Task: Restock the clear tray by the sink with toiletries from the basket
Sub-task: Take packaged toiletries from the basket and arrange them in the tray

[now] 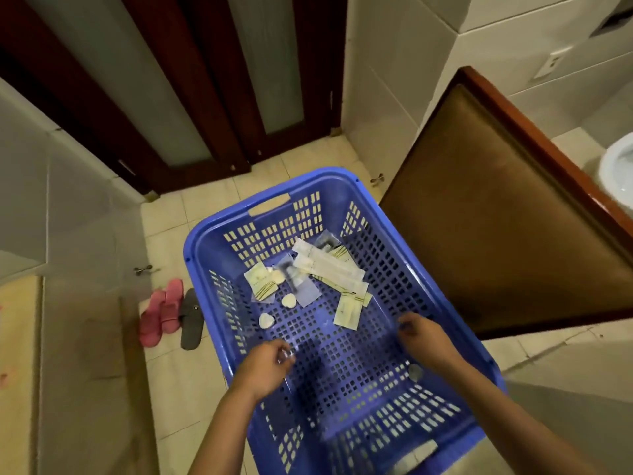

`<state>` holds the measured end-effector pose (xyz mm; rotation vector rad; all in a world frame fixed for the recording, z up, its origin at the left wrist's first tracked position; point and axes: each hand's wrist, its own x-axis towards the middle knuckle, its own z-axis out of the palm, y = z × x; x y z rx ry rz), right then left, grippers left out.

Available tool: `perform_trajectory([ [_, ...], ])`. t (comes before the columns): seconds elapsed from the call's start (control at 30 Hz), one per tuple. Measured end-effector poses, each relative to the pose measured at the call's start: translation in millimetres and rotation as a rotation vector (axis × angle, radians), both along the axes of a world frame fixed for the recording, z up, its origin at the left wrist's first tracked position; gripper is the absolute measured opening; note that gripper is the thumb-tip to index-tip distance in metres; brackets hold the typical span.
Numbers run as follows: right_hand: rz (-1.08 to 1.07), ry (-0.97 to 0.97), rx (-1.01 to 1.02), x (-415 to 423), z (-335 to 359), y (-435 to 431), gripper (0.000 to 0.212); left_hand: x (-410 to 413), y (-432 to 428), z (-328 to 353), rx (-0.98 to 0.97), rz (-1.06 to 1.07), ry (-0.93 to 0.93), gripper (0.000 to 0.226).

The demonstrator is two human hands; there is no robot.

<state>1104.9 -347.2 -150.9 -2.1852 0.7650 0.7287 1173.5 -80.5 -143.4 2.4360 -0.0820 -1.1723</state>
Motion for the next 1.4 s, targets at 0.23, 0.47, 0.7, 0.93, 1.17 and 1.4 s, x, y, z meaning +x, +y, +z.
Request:
perform_trajectory([
  [0.23, 0.058, 0.204, -0.115, 65.7, -106.6, 12.4, 0.007, 57.4, -32.4, -91.6, -0.008, 0.125, 0.085, 0.023],
  [0.47, -0.229, 0.279, 0.054, 89.8, -213.1, 34.2, 0.047, 74.5, -68.4, -184.5, 0.004, 0.131, 0.228, 0.014],
  [0.7, -0.414, 0.308, -0.142, 106.0, -265.0, 44.9, 0.070, 67.9, -117.7, -232.8, -0.142, 0.406, 0.270, 0.038],
  [0.93, -0.498, 0.262, -0.055, 104.8, -261.6, 43.5, 0.048, 46.2, -149.6, -245.9, -0.059, 0.479, 0.141, 0.034],
  [1.17, -0.756, 0.001, 0.350, 89.1, -226.8, 41.5, 0.018, 38.2, -150.6, -230.5, -0.205, 0.695, 0.224, 0.016],
  [1.4, -0.751, -0.072, 0.652, 83.2, -177.6, 34.9, 0.014, 47.4, -130.8, -189.2, -0.518, 0.952, 0.321, 0.011],
])
